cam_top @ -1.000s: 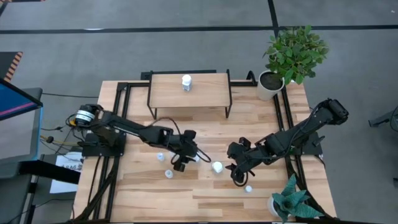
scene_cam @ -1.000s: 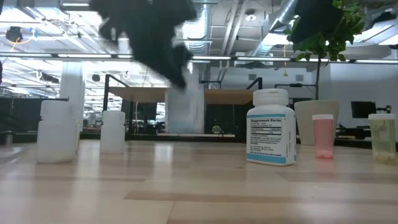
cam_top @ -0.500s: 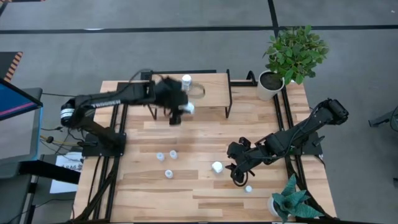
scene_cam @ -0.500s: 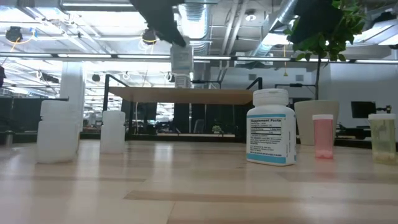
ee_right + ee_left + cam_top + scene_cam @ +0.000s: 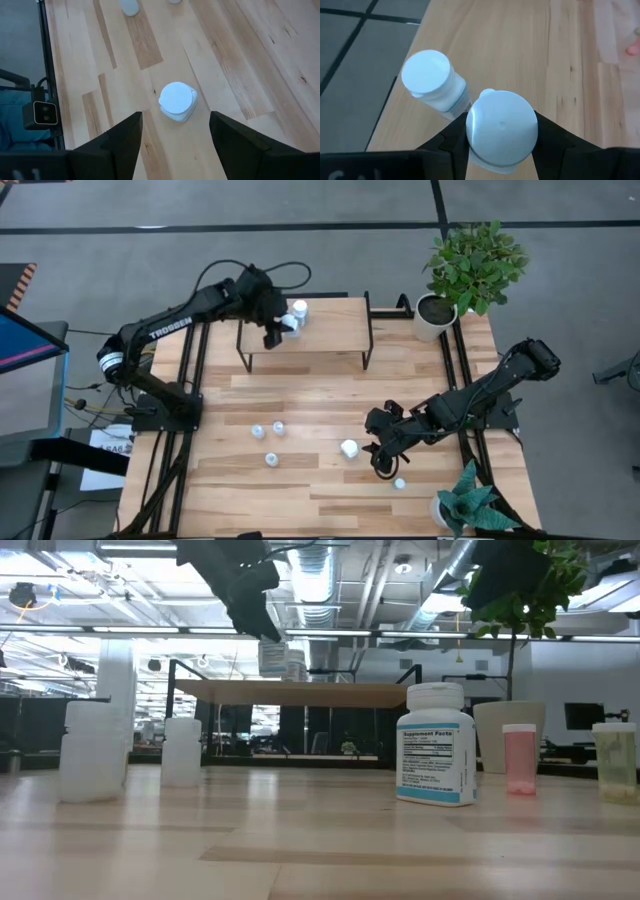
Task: Pick and place medicine bottles onto shelf by color
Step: Put the left white pill bottle on the shelf
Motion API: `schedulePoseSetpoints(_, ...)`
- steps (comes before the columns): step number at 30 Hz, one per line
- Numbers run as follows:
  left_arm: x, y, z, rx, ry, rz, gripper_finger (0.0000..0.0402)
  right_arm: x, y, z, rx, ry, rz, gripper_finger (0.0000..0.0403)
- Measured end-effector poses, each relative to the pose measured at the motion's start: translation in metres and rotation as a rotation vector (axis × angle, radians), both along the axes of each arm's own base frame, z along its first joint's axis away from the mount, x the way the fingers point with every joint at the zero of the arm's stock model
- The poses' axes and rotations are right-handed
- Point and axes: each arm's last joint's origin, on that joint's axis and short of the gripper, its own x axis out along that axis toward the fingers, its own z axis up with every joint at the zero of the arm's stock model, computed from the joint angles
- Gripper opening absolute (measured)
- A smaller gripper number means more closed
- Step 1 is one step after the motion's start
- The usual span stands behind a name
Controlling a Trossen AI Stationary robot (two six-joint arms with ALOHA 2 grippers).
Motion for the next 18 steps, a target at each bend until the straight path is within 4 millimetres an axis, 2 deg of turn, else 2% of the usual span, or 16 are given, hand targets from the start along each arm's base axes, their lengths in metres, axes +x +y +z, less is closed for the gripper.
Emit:
schedulePoseSetpoints(7,-0.0008,0.0000,-0.0007,0.006,0.015,0.009,0.0147,0.0000,0.0000,0.0000,-0.001,-0.001,0.000,0.0256)
schedulePoseSetpoints(18,-0.0003,0.0025,0.0005,0.042,0.021,0.080,0.0228,0.0000,0.0001,0.0000,-0.001,0.000,0.000,0.0256)
